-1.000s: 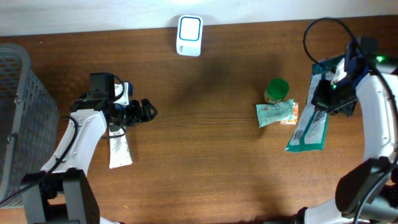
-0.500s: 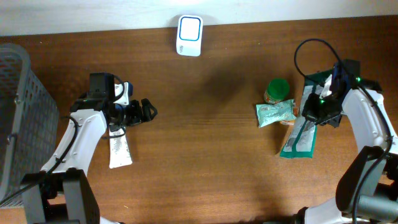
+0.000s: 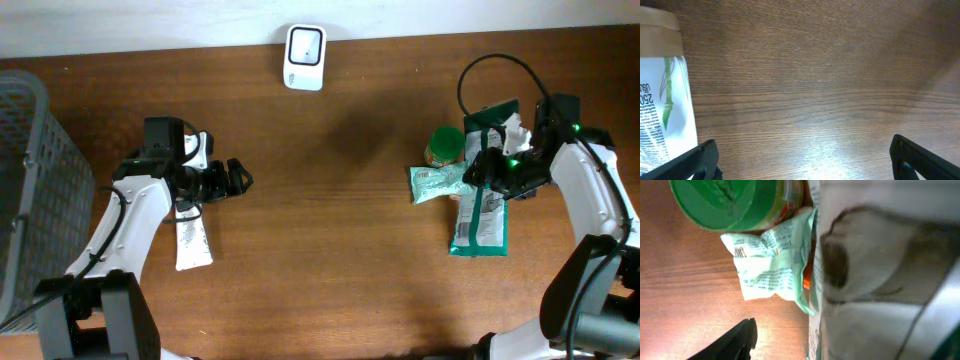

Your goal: Scan the item barcode

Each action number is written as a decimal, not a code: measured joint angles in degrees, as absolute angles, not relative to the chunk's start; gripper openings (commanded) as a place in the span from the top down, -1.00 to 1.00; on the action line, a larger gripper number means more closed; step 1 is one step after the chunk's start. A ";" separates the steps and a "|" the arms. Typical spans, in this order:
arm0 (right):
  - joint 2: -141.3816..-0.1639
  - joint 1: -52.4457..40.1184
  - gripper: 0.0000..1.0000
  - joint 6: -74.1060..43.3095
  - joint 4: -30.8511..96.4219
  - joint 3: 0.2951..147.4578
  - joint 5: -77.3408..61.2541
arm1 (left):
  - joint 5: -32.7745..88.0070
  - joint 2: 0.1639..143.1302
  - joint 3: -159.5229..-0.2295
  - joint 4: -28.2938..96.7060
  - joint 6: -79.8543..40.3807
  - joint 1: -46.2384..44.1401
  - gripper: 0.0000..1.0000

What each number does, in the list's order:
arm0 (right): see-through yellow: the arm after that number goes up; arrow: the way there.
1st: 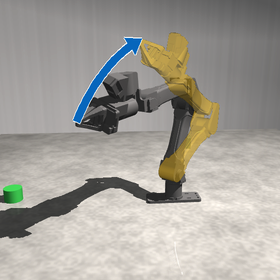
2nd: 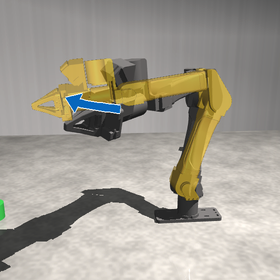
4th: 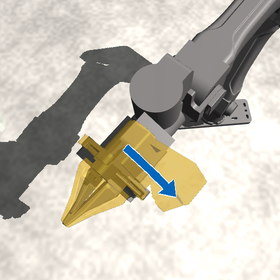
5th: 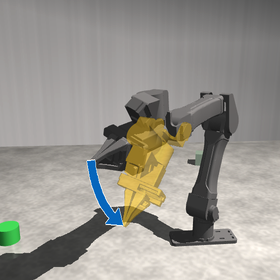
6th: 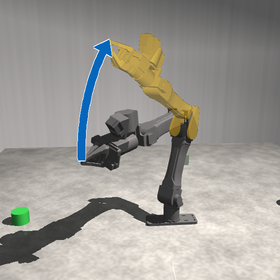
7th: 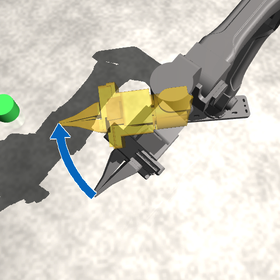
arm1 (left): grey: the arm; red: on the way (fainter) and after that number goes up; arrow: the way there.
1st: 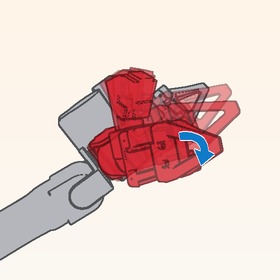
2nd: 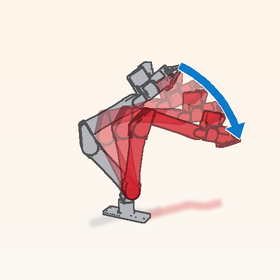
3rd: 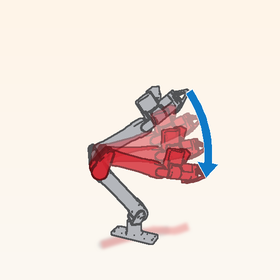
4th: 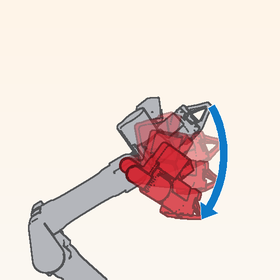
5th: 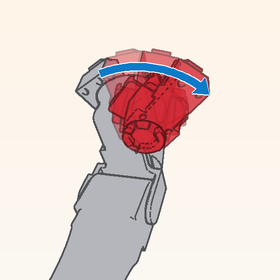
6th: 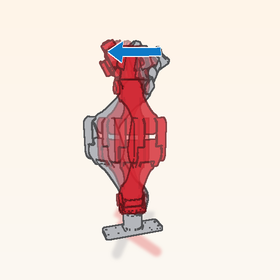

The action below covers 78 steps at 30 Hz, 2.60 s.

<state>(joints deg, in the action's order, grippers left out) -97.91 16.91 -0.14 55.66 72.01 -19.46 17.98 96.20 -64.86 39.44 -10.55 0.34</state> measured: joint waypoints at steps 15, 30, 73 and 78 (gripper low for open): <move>-97.89 10.63 -0.97 -0.08 78.32 96.16 -15.46 | 18.00 96.20 -64.86 39.46 -10.55 0.34 -0.98; -102.61 -12.29 -1.00 -17.56 52.40 96.66 -17.47 | 18.00 96.20 -64.86 39.46 -10.52 0.34 -0.98; -110.13 -18.37 -1.00 -21.41 42.33 96.64 -17.87 | -13.52 108.71 -65.69 38.59 -16.19 2.07 1.00; -110.13 -18.37 -1.00 -21.41 42.30 96.64 -17.87 | 1.74 108.66 -66.28 38.28 -20.99 -0.34 1.00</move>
<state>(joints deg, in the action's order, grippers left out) -110.13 -18.37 -21.41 42.30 96.64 -17.87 1.74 108.66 -66.28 38.28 -20.99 -0.34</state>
